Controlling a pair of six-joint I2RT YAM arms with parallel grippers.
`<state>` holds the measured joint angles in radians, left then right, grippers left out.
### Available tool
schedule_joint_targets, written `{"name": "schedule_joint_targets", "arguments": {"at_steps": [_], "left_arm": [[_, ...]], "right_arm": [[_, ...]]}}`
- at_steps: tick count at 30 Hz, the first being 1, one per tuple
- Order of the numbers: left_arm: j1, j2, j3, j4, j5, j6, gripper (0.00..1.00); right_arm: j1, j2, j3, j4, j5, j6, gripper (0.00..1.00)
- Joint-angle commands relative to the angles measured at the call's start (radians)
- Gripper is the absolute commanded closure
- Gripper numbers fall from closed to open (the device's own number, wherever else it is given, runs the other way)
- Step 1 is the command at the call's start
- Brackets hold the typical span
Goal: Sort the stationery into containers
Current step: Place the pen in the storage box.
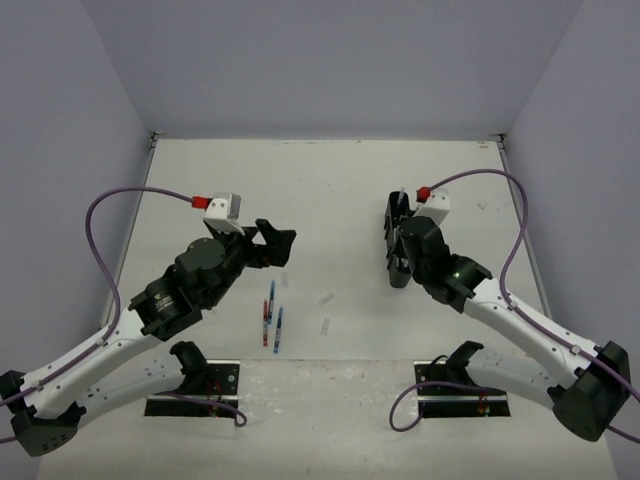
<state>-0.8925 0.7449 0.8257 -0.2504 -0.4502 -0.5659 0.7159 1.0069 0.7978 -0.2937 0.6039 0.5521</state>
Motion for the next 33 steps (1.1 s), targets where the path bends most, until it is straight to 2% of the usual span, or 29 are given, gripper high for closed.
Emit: {"name": "schedule_joint_targets", "arguments": {"at_steps": [1, 13, 16, 18, 20, 25, 29, 33], "left_arm": [[0.000, 0.005, -0.027, -0.038, 0.001, -0.008, 0.00], [0.000, -0.033, -0.070, -0.063, 0.024, 0.017, 0.00], [0.000, -0.032, -0.083, -0.067, 0.027, 0.016, 0.00], [0.000, -0.032, -0.093, -0.067, 0.031, 0.016, 0.00], [-0.002, -0.028, -0.098, -0.067, 0.033, 0.025, 0.00], [0.000, -0.009, -0.091, -0.108, -0.009, 0.016, 0.00], [-0.002, 0.032, -0.073, -0.175, -0.067, -0.020, 0.00], [0.000, 0.087, -0.035, -0.268, -0.120, -0.076, 0.00]], "right_arm": [[-0.022, 0.033, -0.005, -0.088, 0.066, 0.078, 1.00], [-0.067, 0.143, -0.001, -0.088, 0.099, 0.086, 0.98], [-0.067, 0.160, -0.001, -0.088, 0.096, 0.092, 0.88], [-0.067, 0.167, -0.005, -0.090, 0.099, 0.098, 0.70], [-0.067, 0.168, -0.009, -0.090, 0.093, 0.107, 0.61], [-0.067, 0.142, 0.010, -0.133, 0.083, 0.120, 0.57], [-0.053, 0.060, 0.032, -0.171, 0.059, 0.123, 0.57], [0.017, -0.011, 0.046, -0.191, 0.015, 0.134, 0.57]]}}
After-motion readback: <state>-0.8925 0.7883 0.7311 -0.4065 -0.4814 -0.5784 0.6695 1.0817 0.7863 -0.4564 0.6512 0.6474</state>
